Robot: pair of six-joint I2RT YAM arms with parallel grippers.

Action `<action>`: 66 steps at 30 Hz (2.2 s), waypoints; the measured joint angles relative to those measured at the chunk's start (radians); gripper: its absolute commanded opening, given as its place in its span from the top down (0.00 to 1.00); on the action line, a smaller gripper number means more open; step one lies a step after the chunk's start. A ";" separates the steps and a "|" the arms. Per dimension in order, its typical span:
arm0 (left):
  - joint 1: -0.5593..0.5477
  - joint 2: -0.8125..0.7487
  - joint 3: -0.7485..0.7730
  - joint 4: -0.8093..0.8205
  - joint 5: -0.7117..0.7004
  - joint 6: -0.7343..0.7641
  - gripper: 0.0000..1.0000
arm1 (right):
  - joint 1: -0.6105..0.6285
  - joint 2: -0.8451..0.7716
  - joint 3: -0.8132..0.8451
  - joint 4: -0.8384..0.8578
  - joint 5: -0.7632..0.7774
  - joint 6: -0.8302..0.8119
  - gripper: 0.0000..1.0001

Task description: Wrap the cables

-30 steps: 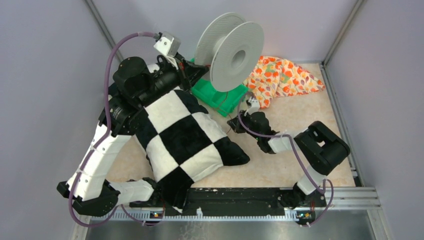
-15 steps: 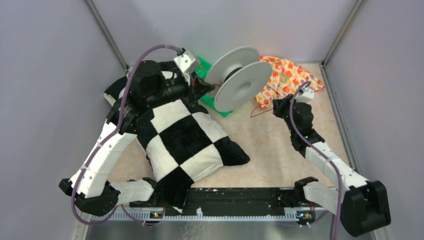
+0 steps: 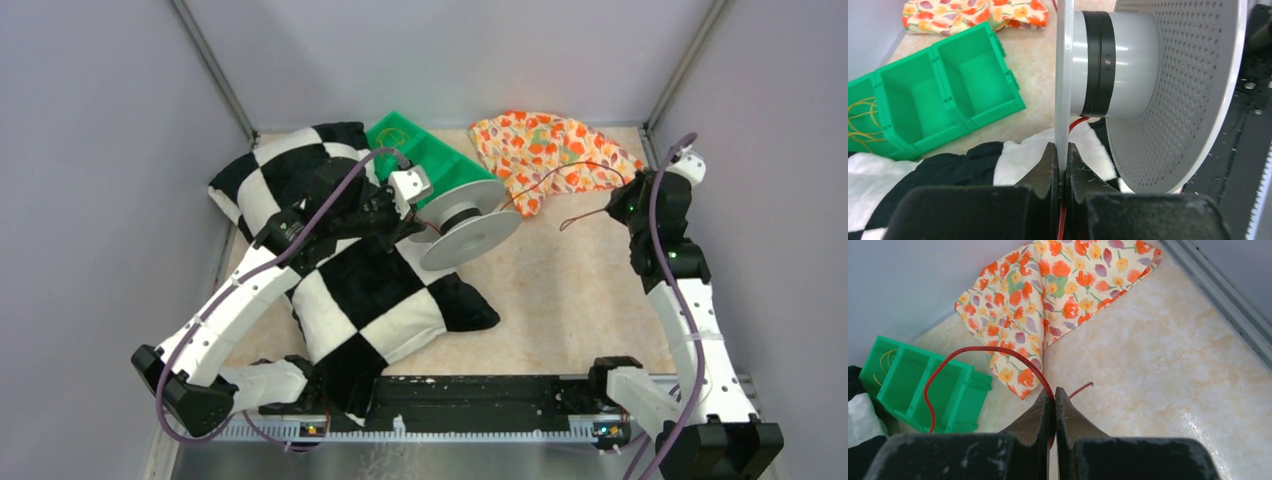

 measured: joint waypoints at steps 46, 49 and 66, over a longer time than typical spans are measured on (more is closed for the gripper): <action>-0.143 0.313 -0.133 0.383 -0.505 -0.079 1.00 | 0.282 0.156 0.500 -0.107 -0.470 0.029 1.00; -0.152 0.338 -0.133 0.393 -0.558 -0.102 1.00 | 0.301 0.156 0.500 -0.076 -0.482 0.044 1.00; -0.191 0.346 -0.117 0.468 -0.660 -0.412 1.00 | 0.322 0.111 0.439 -0.040 -0.647 0.052 1.00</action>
